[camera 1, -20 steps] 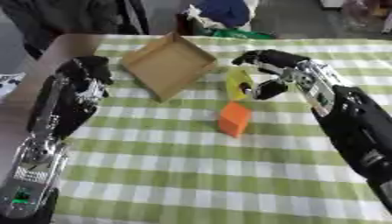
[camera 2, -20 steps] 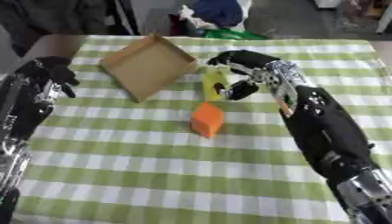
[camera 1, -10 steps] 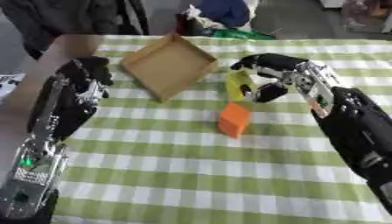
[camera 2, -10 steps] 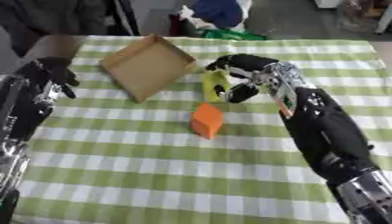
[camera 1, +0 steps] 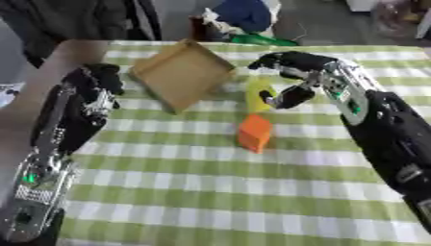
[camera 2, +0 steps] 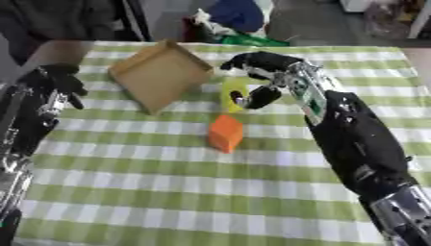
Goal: Pick up objects on the table and place them in the box.
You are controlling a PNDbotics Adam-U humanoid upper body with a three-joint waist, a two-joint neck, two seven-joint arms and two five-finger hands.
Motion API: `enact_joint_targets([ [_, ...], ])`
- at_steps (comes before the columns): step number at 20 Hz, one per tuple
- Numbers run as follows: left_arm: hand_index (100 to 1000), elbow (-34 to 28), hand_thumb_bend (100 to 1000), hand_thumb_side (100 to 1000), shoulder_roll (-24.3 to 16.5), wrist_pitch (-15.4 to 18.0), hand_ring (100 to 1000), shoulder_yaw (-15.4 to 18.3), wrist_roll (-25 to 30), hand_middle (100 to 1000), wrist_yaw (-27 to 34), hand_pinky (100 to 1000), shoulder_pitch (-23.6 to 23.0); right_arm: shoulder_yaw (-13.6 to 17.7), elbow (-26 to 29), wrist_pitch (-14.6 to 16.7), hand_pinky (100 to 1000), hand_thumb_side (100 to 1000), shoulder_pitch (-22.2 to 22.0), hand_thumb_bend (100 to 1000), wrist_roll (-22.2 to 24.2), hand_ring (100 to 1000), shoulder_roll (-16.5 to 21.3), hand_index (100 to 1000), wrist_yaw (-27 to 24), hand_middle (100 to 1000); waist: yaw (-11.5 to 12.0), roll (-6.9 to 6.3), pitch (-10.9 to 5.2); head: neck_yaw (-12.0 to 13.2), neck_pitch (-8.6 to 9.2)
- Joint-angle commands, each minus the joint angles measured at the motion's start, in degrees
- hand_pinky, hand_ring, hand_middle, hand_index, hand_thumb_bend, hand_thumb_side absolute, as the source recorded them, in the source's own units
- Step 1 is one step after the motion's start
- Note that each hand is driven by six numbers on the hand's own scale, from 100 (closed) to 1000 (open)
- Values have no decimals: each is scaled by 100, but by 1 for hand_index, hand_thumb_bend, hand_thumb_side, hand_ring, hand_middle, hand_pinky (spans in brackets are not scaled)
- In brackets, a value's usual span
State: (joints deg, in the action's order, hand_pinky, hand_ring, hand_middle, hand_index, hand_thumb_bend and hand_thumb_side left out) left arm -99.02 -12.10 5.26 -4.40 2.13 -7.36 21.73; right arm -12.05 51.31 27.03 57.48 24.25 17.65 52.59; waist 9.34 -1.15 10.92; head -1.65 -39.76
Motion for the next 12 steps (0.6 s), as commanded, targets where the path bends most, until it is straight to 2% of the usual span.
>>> enact_joint_targets([
  [1, 725, -106, 240, 603, -30, 3, 558, 6, 10, 521, 0, 441, 56, -1, 111, 5, 968, 368, 136, 111, 71, 1000, 122, 981, -31, 884, 5, -16, -105, 9, 25],
  [12, 724, -100, 240, 606, -22, 3, 558, -1, 21, 521, 16, 441, 87, 66, -214, -8, 967, 379, 88, 114, 14, 1000, 60, 983, 281, 884, 54, -57, -32, 8, 57],
])
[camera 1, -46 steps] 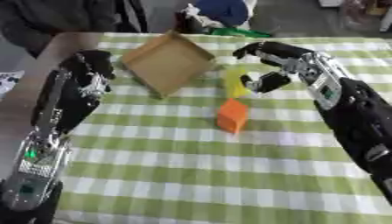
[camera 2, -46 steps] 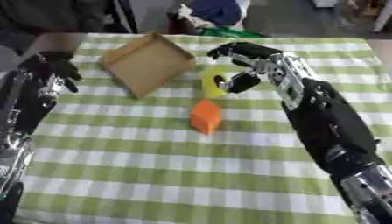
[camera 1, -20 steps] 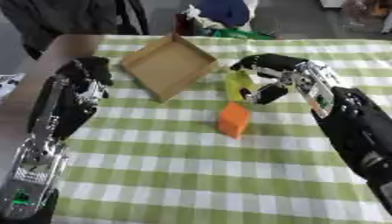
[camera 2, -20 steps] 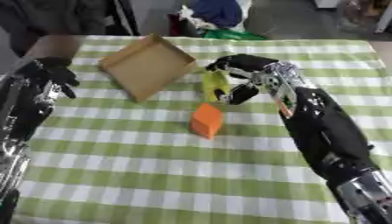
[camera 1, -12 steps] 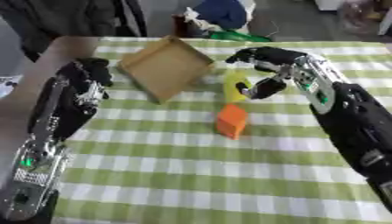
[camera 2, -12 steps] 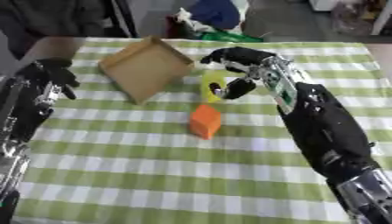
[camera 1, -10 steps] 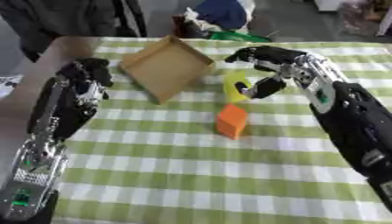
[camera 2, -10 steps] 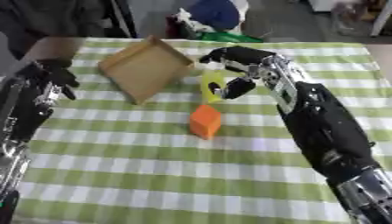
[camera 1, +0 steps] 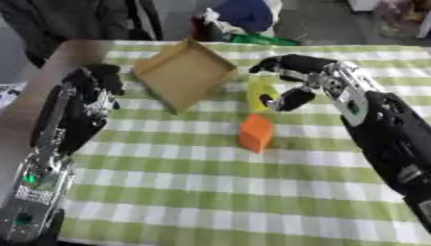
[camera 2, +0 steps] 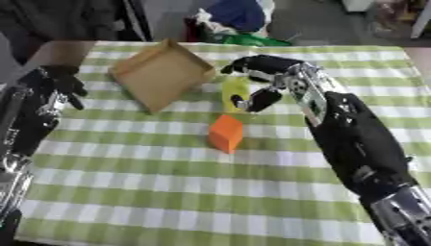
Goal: Pick up objects on the table and place them in the box.
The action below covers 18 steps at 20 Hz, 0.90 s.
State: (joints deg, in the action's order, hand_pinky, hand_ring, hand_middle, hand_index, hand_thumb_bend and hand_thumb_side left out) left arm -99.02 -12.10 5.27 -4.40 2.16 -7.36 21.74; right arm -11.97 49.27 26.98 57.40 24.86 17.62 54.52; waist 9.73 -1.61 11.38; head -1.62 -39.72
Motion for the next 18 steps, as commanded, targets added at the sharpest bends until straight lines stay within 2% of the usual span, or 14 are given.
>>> enact_joint_targets([
  [1, 724, -99, 240, 606, -22, 3, 558, -4, 22, 521, 18, 441, 90, 66, -35, -2, 967, 379, 94, 112, -61, 1000, 59, 983, 117, 884, 22, -18, -68, 3, 62],
  [6, 725, -90, 240, 607, -22, 3, 558, -11, 32, 521, 27, 440, 110, 96, -128, -2, 967, 374, 65, 109, -141, 1000, 77, 982, 260, 883, 69, -37, -18, -15, 83],
  [10, 724, -87, 240, 608, -19, 3, 558, -10, 35, 521, 33, 440, 116, 94, -164, 20, 965, 321, 23, 100, -166, 1000, 101, 973, 340, 863, 91, -45, 5, -16, 87],
  [12, 724, -86, 240, 608, -17, 4, 558, -11, 36, 521, 33, 440, 116, 96, -153, 31, 958, 248, 14, 100, -206, 1000, 108, 958, 362, 806, 93, -43, 6, -15, 84],
  [13, 723, -87, 241, 607, -16, 4, 558, -10, 36, 521, 33, 441, 115, 104, -129, 34, 942, 153, 17, 100, -264, 981, 113, 937, 357, 725, 91, -41, 4, -12, 84],
  [14, 723, -87, 241, 607, -16, 3, 558, -10, 36, 521, 32, 441, 114, 109, -95, 31, 940, 140, 19, 100, -364, 976, 120, 934, 347, 711, 90, -38, 1, -8, 85],
  [15, 723, -87, 241, 608, -15, 4, 558, -11, 37, 521, 31, 441, 114, 115, -52, 26, 921, 100, 24, 100, -500, 938, 127, 913, 327, 600, 88, -34, -4, -4, 85],
  [16, 723, -88, 241, 607, -16, 4, 558, -13, 39, 521, 30, 441, 113, 112, -17, 17, 918, 100, 26, 100, -638, 934, 136, 910, 308, 590, 86, -30, -10, -2, 84],
  [17, 723, -89, 241, 606, -16, 4, 558, -13, 40, 521, 29, 441, 114, 116, 20, 3, 897, 100, 36, 100, -776, 904, 142, 888, 285, 517, 84, -27, -19, 0, 84],
  [18, 723, -92, 242, 606, -16, 5, 558, -14, 40, 521, 28, 441, 115, 118, 67, -16, 892, 100, 46, 100, -927, 898, 148, 882, 246, 502, 85, -22, -27, 3, 85],
])
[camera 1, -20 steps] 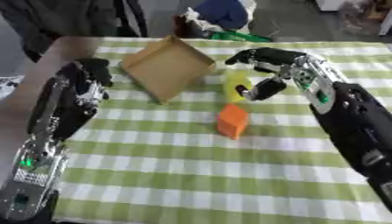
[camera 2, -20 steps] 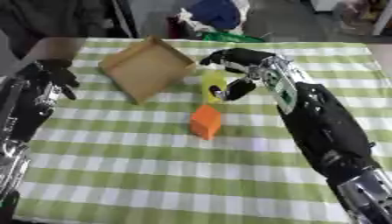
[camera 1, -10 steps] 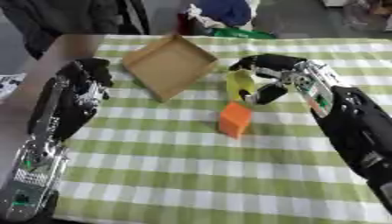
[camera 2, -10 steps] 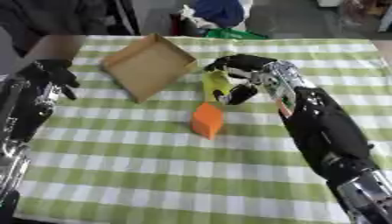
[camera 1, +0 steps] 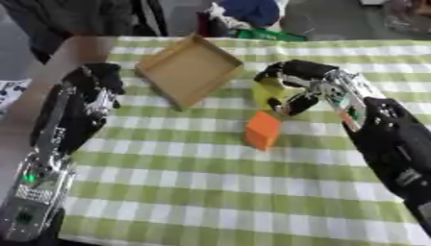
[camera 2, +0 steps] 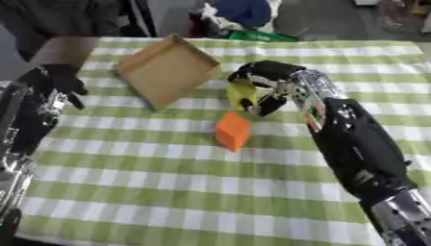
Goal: Pick up objects on the table and place them in the box.
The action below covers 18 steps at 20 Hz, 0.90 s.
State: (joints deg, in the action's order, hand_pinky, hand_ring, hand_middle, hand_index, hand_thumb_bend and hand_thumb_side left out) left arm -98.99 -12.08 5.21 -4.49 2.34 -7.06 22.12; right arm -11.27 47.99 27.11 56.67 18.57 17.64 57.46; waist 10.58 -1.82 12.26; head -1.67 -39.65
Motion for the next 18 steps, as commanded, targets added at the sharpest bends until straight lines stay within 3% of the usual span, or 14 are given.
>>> enact_joint_targets([
  [1, 723, -96, 241, 605, -18, 12, 558, -8, 23, 521, -3, 441, 80, 42, 241, -42, 889, 100, 134, 100, -425, 891, 153, 876, -94, 487, 1, 5, -125, 9, 76],
  [7, 722, -120, 243, 601, 38, 25, 558, -76, 80, 521, -5, 443, 139, 30, 515, -138, 889, 100, 325, 100, -672, 888, 220, 876, -431, 484, 112, 57, -174, -96, 107],
  [13, 723, -205, 246, 594, 223, 68, 561, -224, 240, 521, 20, 448, 349, 86, 528, -264, 890, 100, 478, 100, -728, 889, 235, 879, -453, 495, 471, 92, -167, -402, 215],
  [18, 724, -281, 247, 593, 384, 111, 562, -357, 406, 521, 72, 450, 535, 103, 423, -276, 891, 100, 538, 100, -802, 892, 140, 885, -285, 510, 821, 93, -69, -740, 303],
])
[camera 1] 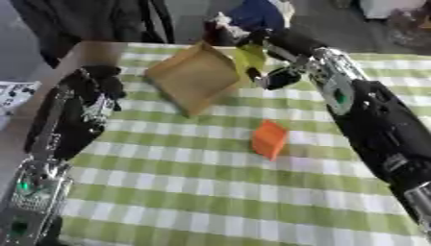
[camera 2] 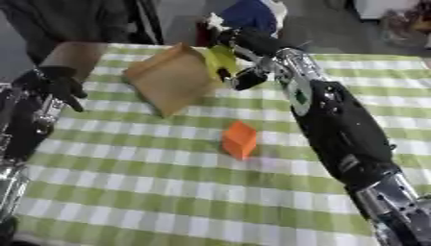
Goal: Pick up objects on the table and place them in the box.
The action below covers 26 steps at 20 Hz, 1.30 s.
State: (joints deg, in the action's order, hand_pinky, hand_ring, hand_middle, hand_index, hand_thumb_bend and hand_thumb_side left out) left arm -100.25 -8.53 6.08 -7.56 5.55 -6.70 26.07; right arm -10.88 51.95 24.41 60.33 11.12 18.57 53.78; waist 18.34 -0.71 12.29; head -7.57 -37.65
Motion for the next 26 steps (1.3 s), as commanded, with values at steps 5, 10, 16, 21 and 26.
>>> enact_joint_targets([
  [5, 724, -228, 250, 596, 130, 46, 563, -130, 196, 521, 95, 450, 262, 98, -176, -27, 890, 100, 245, 100, -193, 898, -143, 886, 373, 526, 309, -25, 45, -390, 139],
  [10, 725, -289, 250, 595, 171, 39, 562, -146, 233, 521, 131, 450, 309, 145, -447, -30, 887, 100, 256, 100, -387, 894, -322, 891, 716, 565, 433, -40, 108, -510, 144],
  [16, 726, -298, 250, 596, 189, 27, 562, -158, 249, 521, 150, 450, 319, 129, -620, 42, 889, 162, 175, 100, -515, 908, -436, 926, 1060, 731, 445, -43, 113, -516, 147],
  [21, 726, -293, 251, 596, 186, 26, 561, -160, 255, 520, 150, 450, 317, 158, -620, 70, 911, 301, 169, 132, -628, 956, -431, 966, 1258, 944, 427, -45, 95, -497, 165],
  [26, 726, -292, 251, 597, 180, 27, 561, -162, 260, 520, 144, 450, 311, 157, -496, 85, 921, 368, 167, 212, -809, 971, -395, 980, 1303, 1000, 393, -35, 87, -469, 178],
])
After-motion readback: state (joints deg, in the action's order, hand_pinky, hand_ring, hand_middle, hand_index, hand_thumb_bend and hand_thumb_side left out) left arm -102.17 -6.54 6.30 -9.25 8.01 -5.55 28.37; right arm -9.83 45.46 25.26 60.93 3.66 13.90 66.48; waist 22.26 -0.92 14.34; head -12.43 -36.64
